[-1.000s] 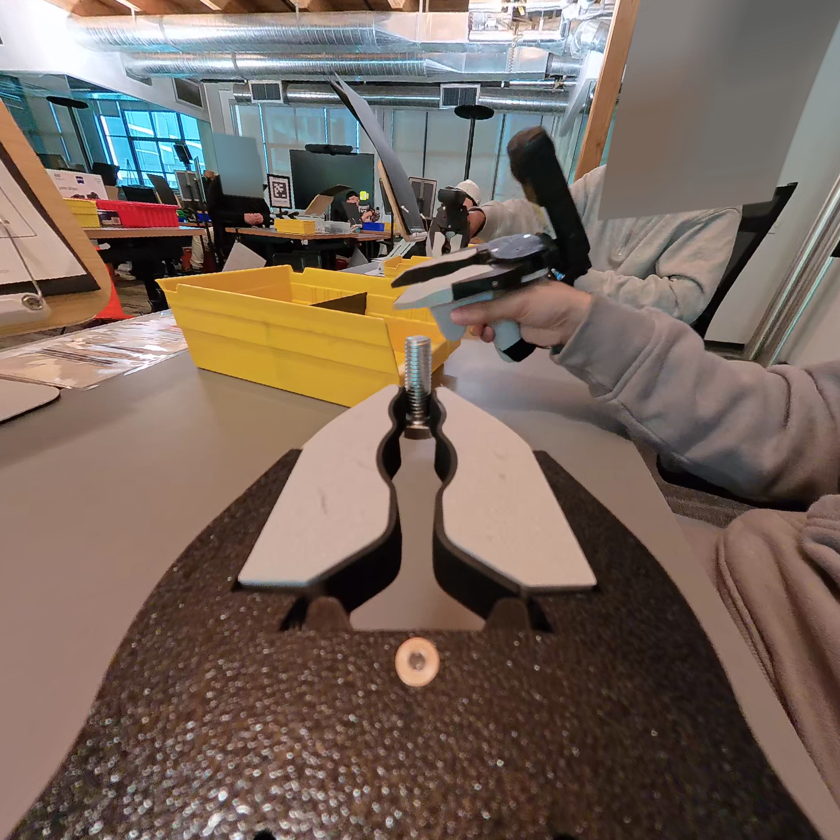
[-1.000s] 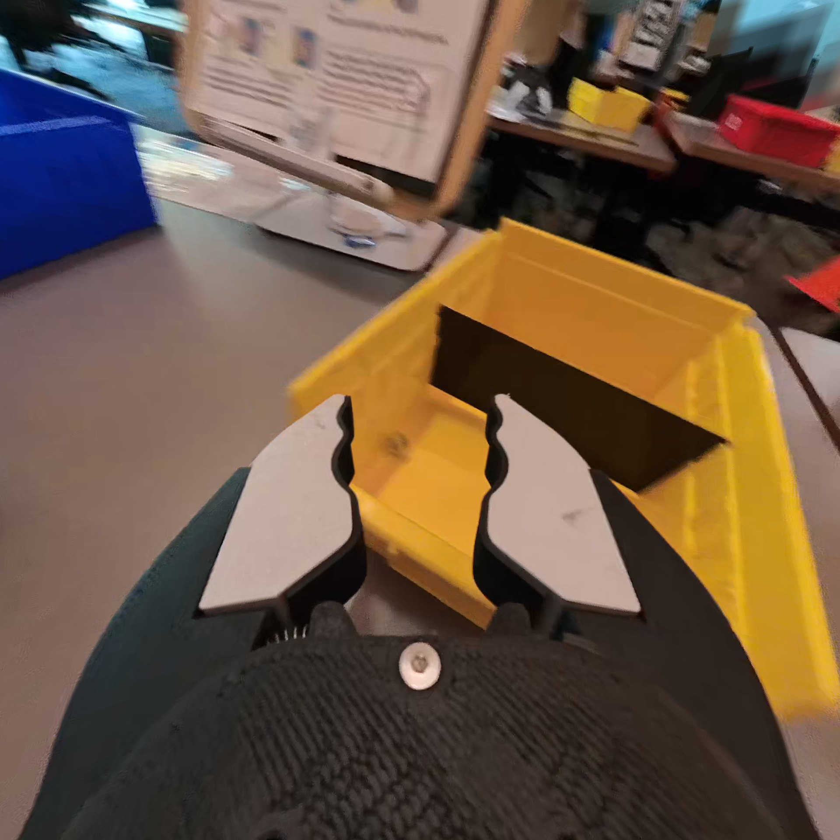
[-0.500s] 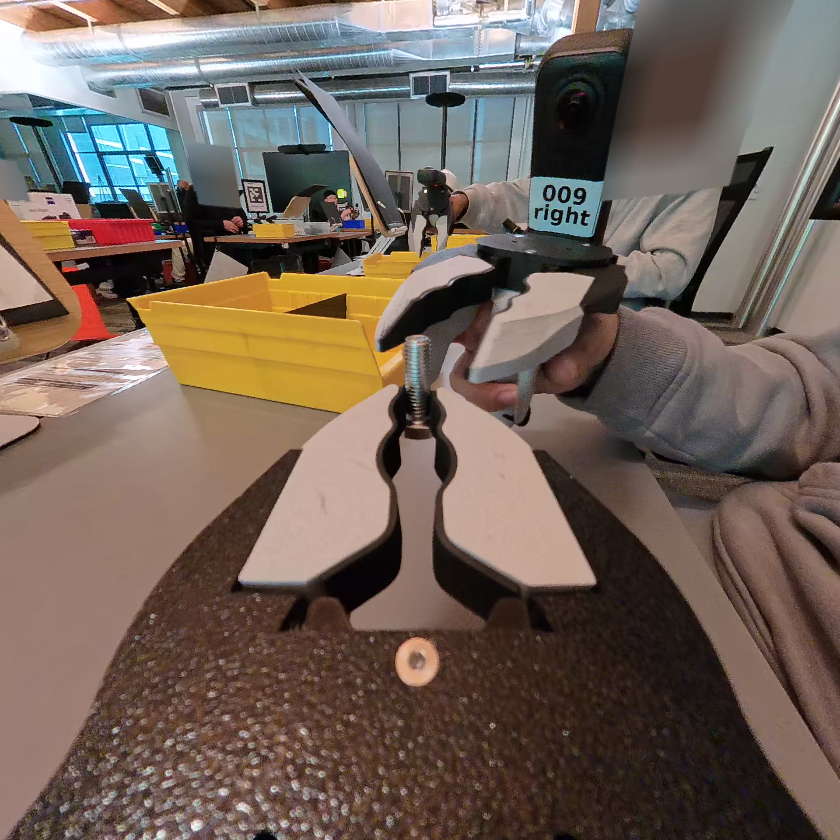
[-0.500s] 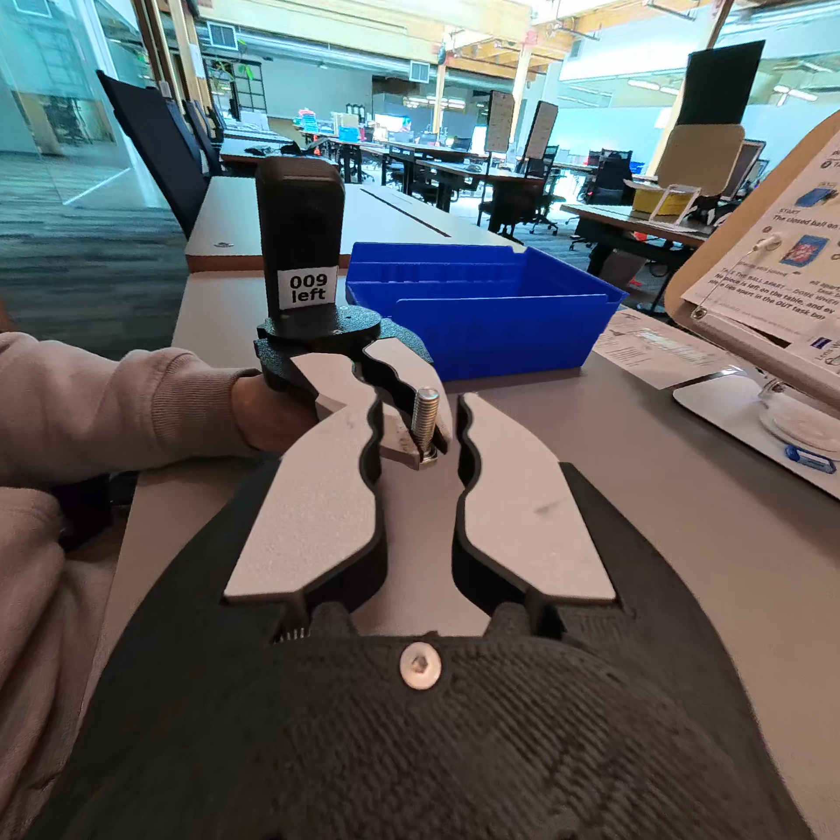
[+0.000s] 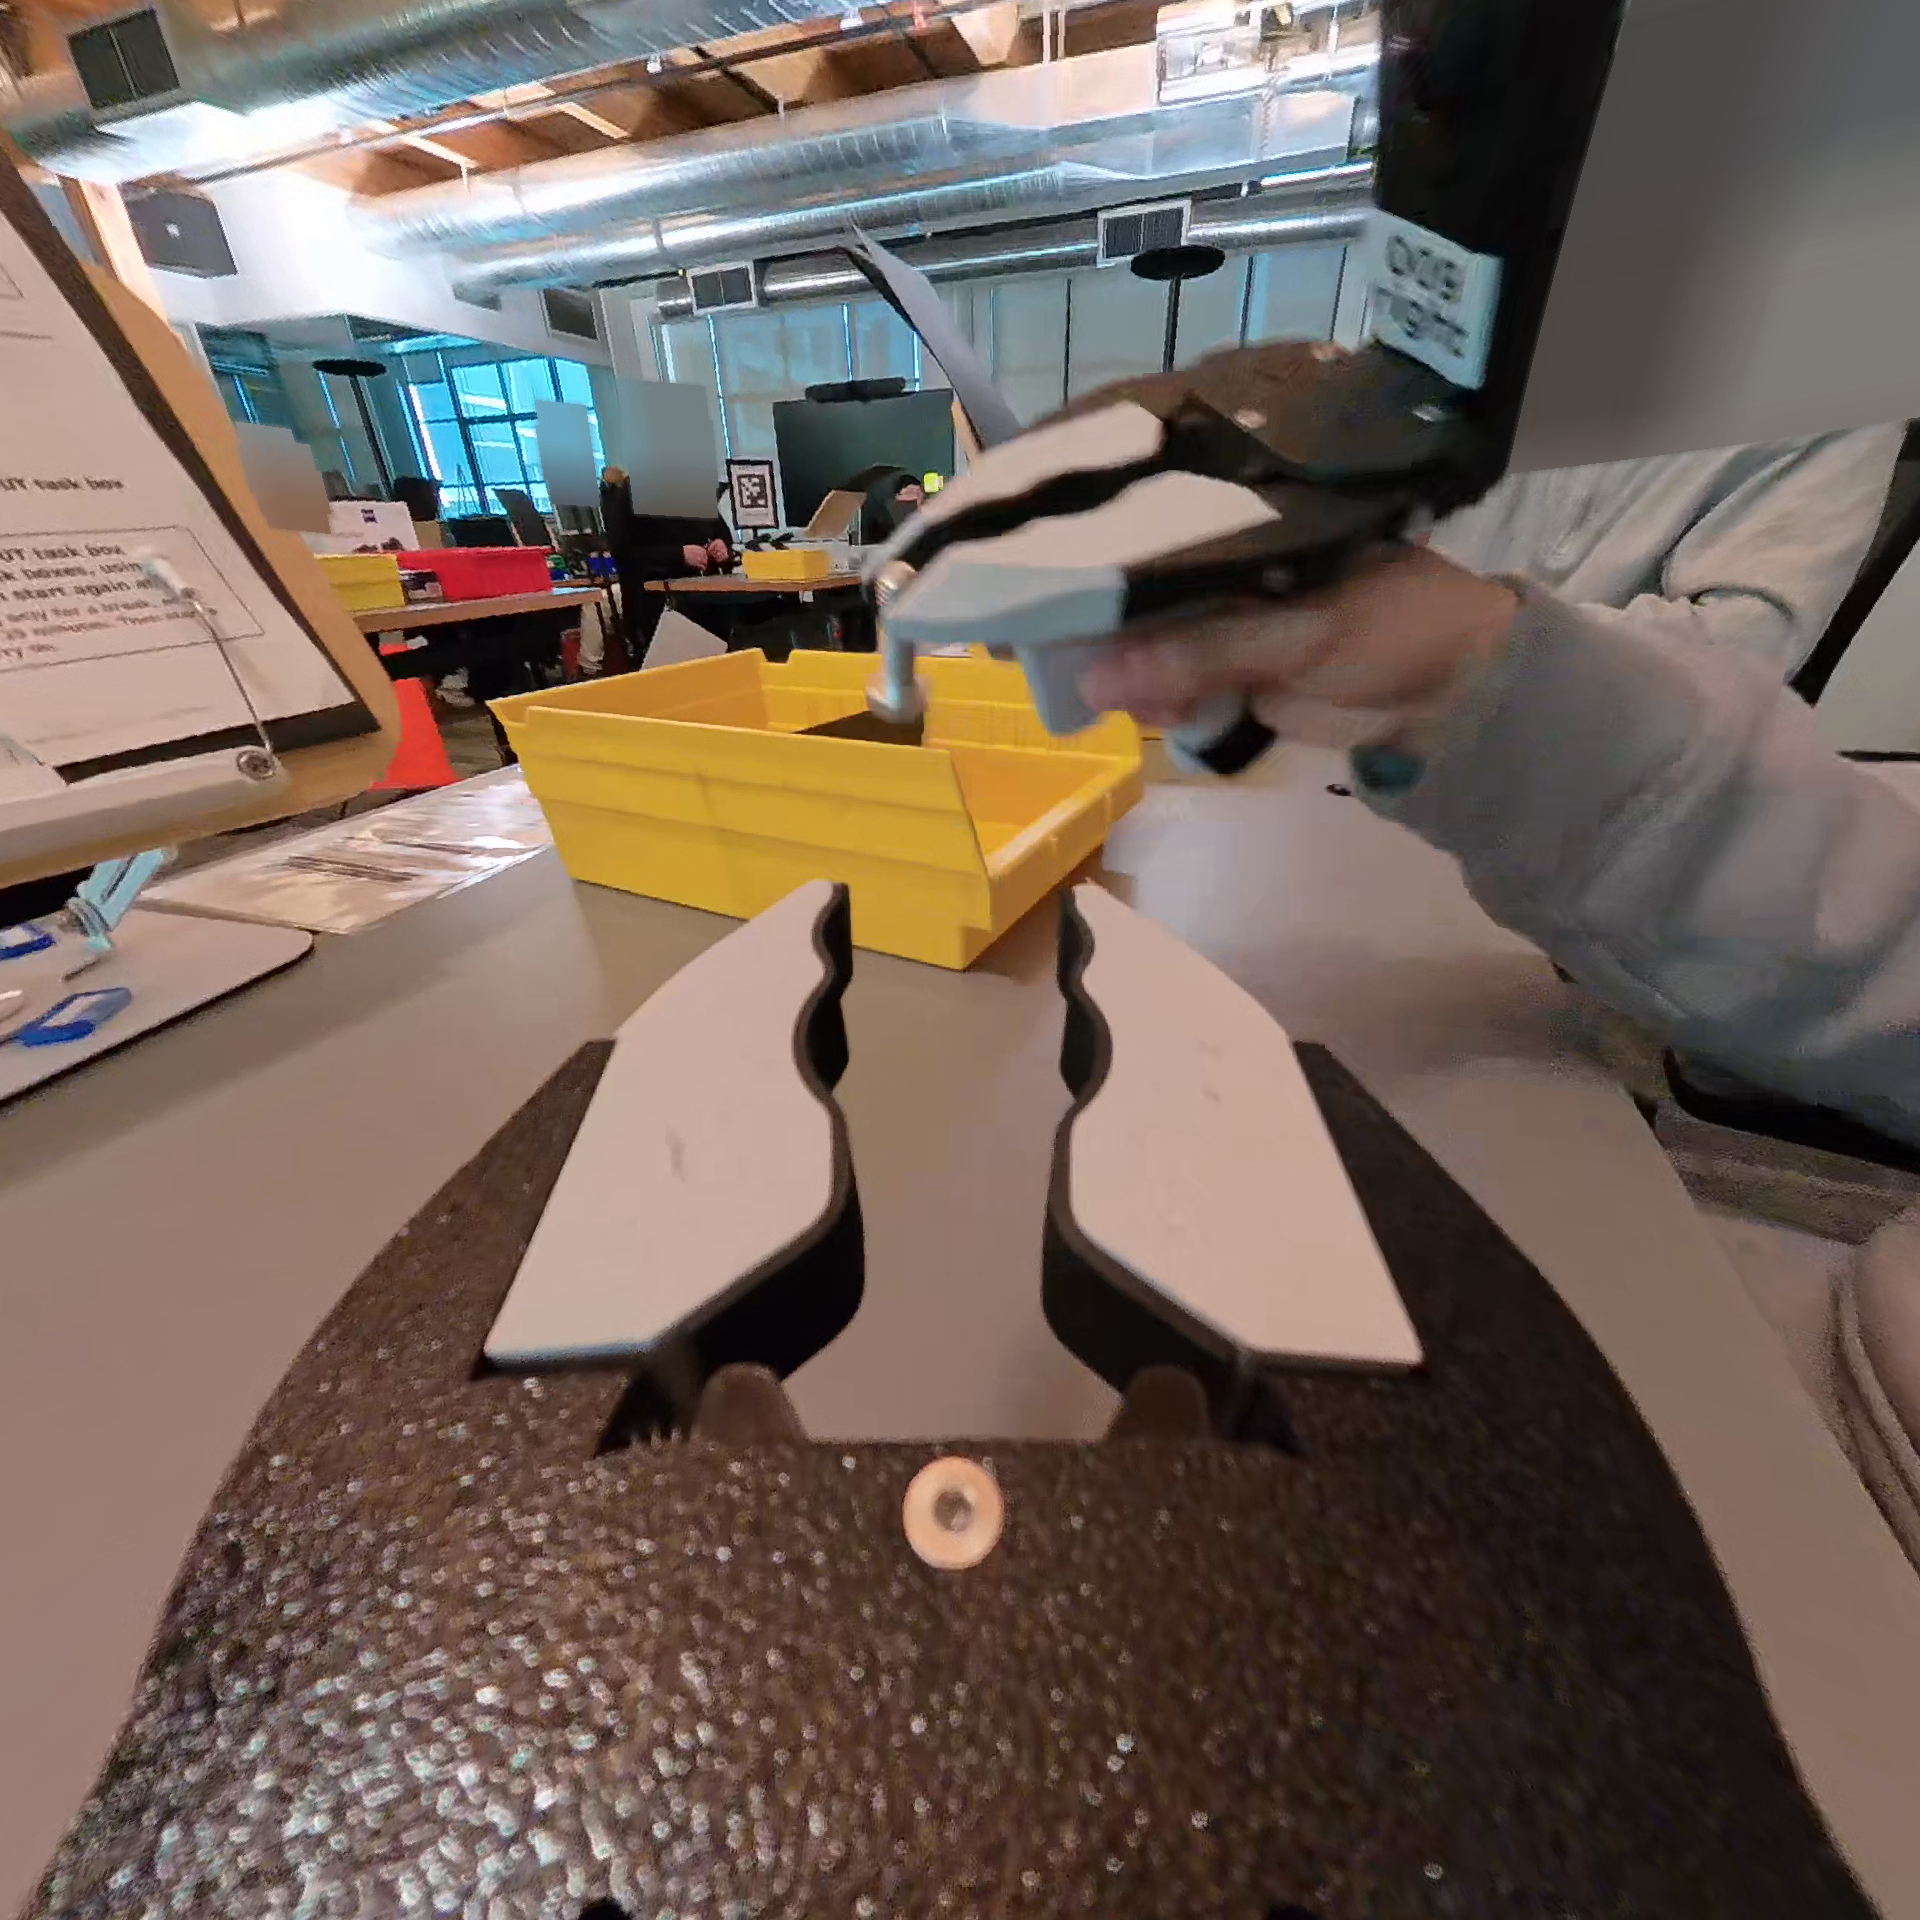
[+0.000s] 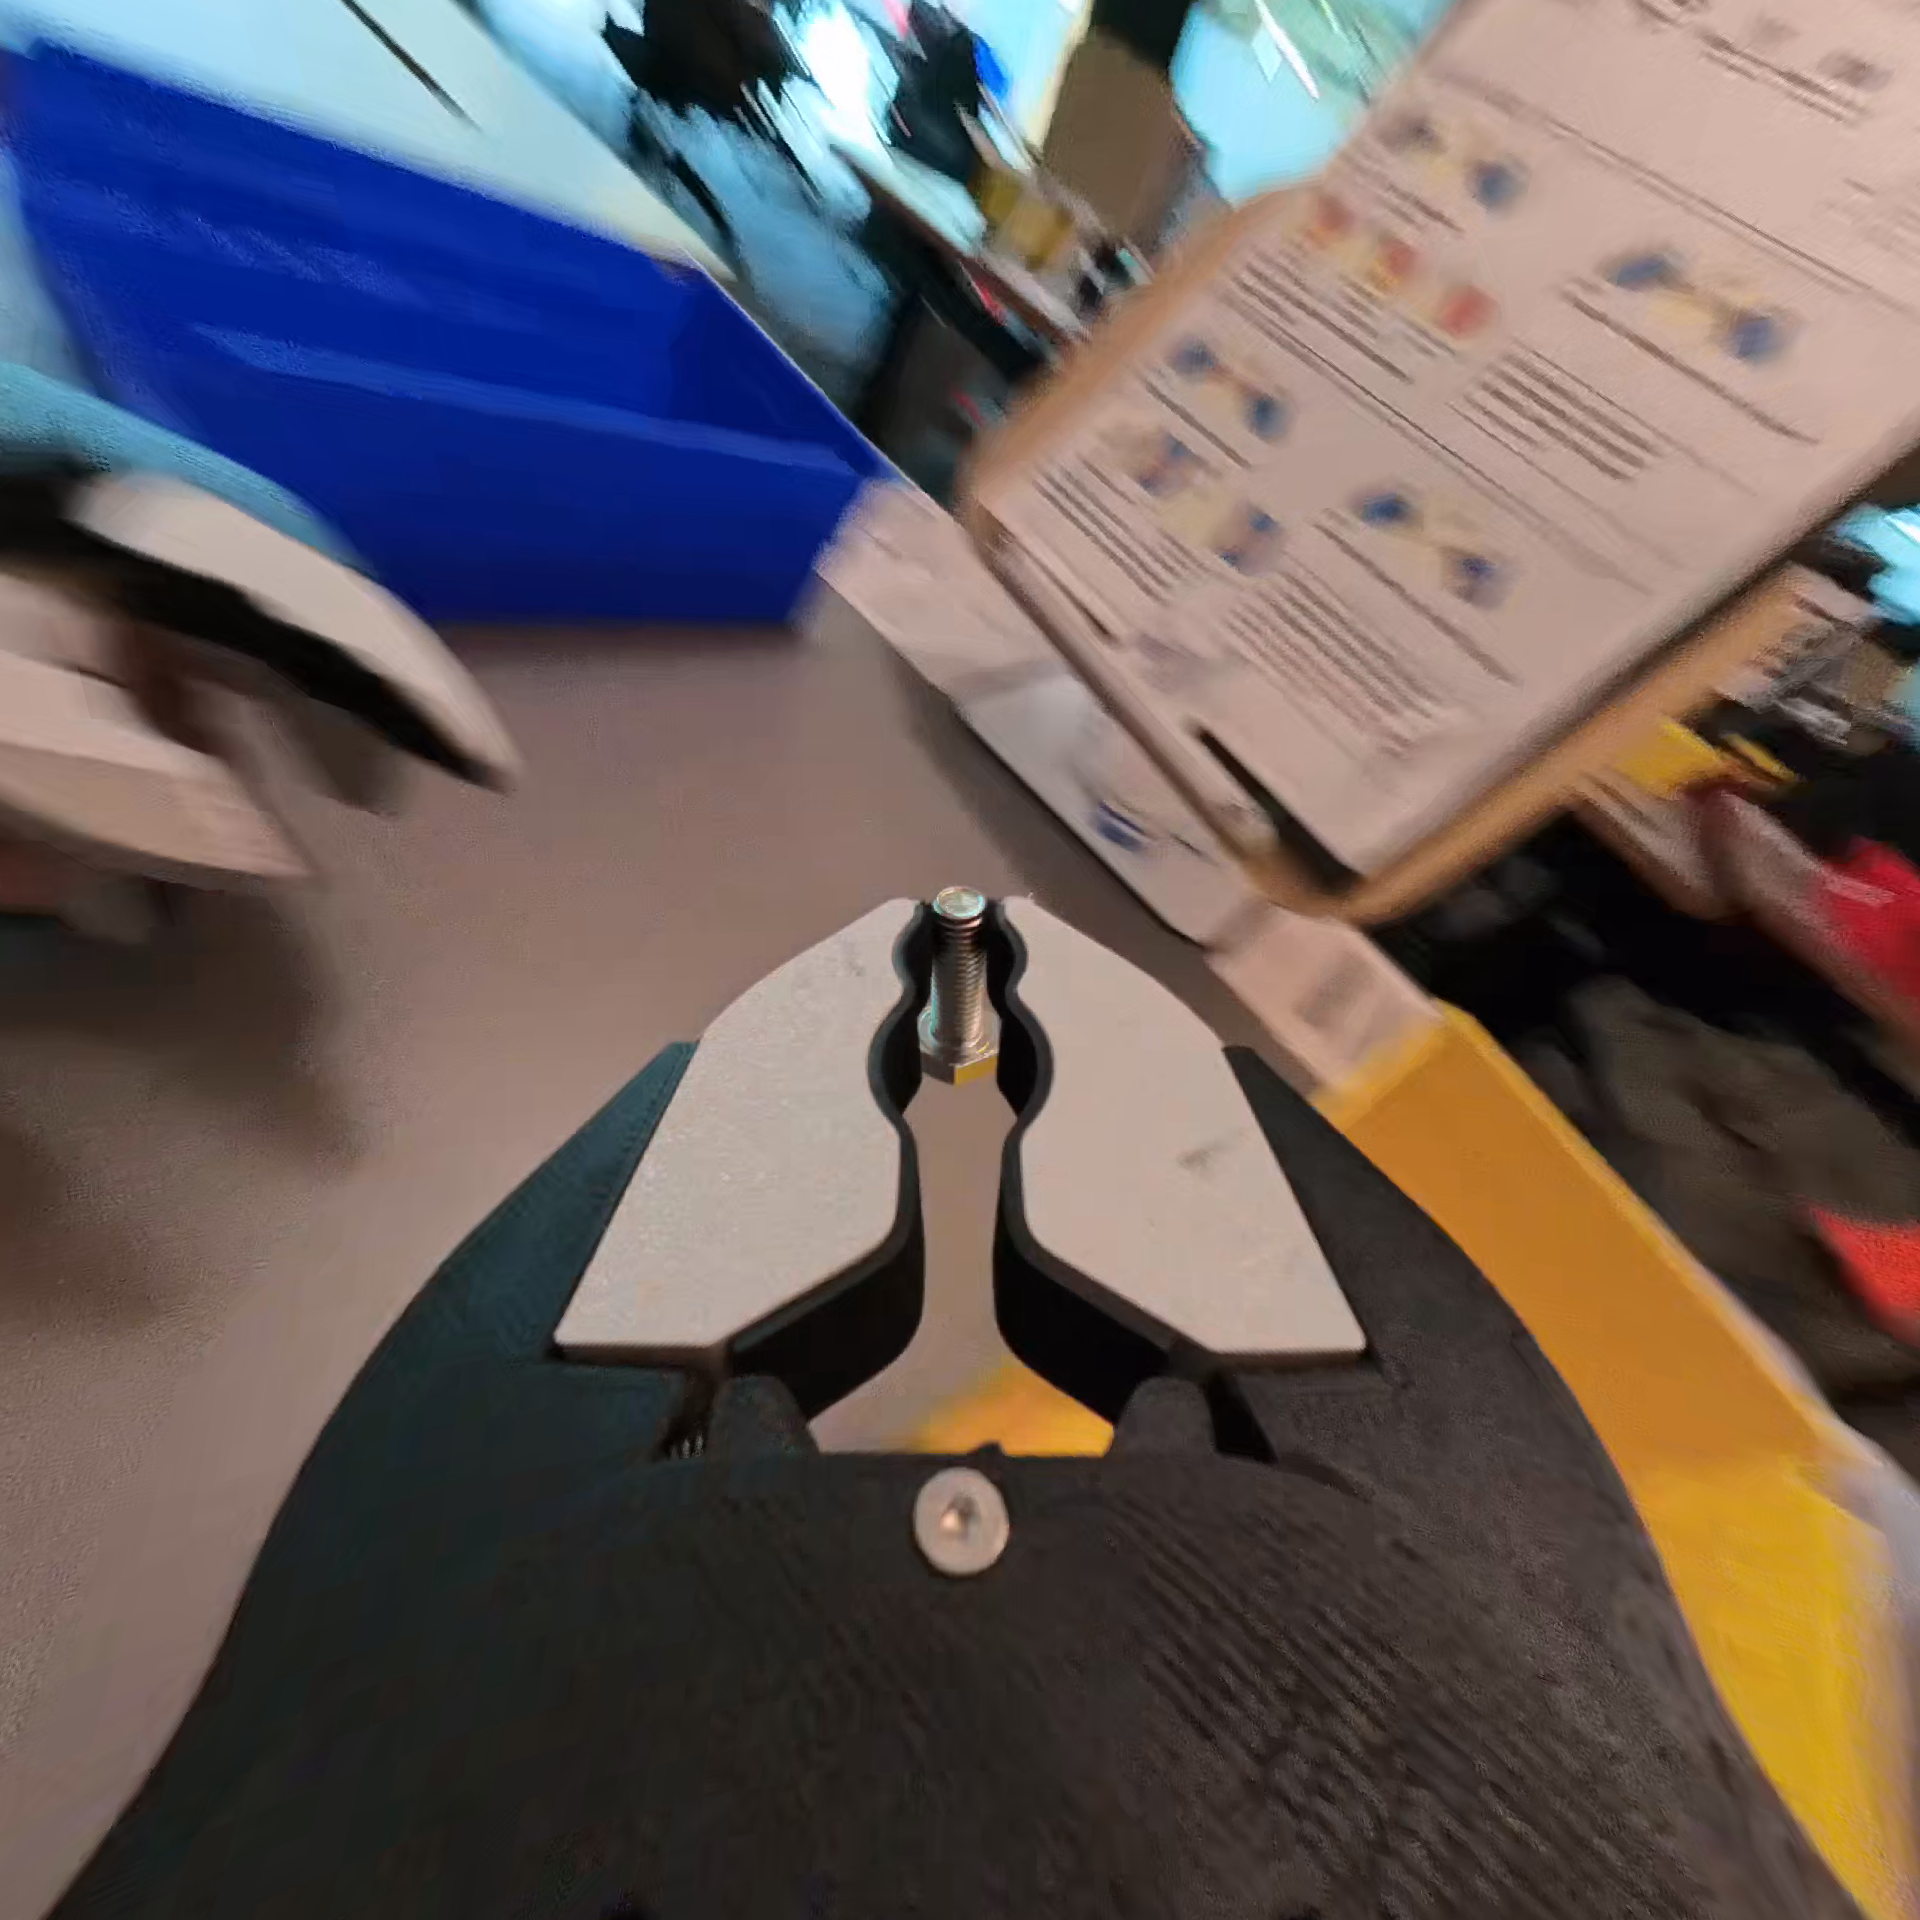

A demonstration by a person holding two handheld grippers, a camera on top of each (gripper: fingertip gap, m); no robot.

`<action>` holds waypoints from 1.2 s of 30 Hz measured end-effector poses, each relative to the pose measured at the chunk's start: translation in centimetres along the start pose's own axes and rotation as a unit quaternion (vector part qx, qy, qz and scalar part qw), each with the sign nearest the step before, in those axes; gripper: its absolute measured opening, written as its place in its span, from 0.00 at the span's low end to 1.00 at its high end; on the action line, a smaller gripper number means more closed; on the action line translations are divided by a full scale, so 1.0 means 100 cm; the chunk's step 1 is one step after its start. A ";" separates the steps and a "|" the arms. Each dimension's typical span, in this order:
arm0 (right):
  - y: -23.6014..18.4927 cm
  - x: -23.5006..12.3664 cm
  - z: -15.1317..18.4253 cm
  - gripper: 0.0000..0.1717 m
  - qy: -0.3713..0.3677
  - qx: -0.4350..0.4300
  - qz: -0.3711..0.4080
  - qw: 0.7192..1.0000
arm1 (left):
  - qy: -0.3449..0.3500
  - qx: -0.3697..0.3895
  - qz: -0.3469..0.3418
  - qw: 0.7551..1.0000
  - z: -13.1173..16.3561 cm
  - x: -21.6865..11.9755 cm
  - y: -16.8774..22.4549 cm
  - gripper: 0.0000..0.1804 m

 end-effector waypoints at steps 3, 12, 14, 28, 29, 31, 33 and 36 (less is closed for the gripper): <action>0.079 0.011 0.019 0.05 -0.134 -0.033 0.103 0.985 | 0.004 -0.009 0.004 1.000 0.000 0.001 0.000 0.20; 0.196 0.098 0.121 0.06 -0.437 -0.118 0.093 0.887 | 0.000 -0.022 0.007 1.000 0.001 0.000 -0.002 0.18; 0.196 0.107 0.137 0.06 -0.467 -0.123 0.070 0.873 | -0.002 -0.021 0.003 1.000 0.001 -0.001 -0.003 0.18; 0.161 0.031 0.078 0.35 -0.163 0.154 0.091 0.970 | -0.126 -0.083 -0.253 0.956 -0.056 -0.099 -0.067 0.14; 0.148 0.021 0.074 0.35 -0.136 0.166 0.076 0.974 | -0.147 -0.102 -0.276 0.944 -0.056 -0.116 -0.077 0.15; 0.124 0.005 0.071 0.36 -0.087 0.190 0.054 0.977 | -0.192 -0.134 -0.314 0.920 -0.050 -0.145 -0.096 0.15; 0.105 -0.006 0.073 0.36 -0.054 0.207 0.049 0.976 | -0.253 -0.170 -0.330 0.893 -0.037 -0.163 -0.116 0.15; 0.086 -0.010 0.078 0.35 -0.041 0.219 0.044 0.974 | -0.369 -0.250 -0.318 0.837 -0.010 -0.173 -0.142 0.15</action>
Point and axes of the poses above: each gripper's, where its closed fingertips meet, x out along the fingers, z out of its underside, y = z × x across the jaws, the point moved 6 cm from there along -x, back along the fingers, and after that the axes turned 4 degrees about -y, right-handed, at the moved point
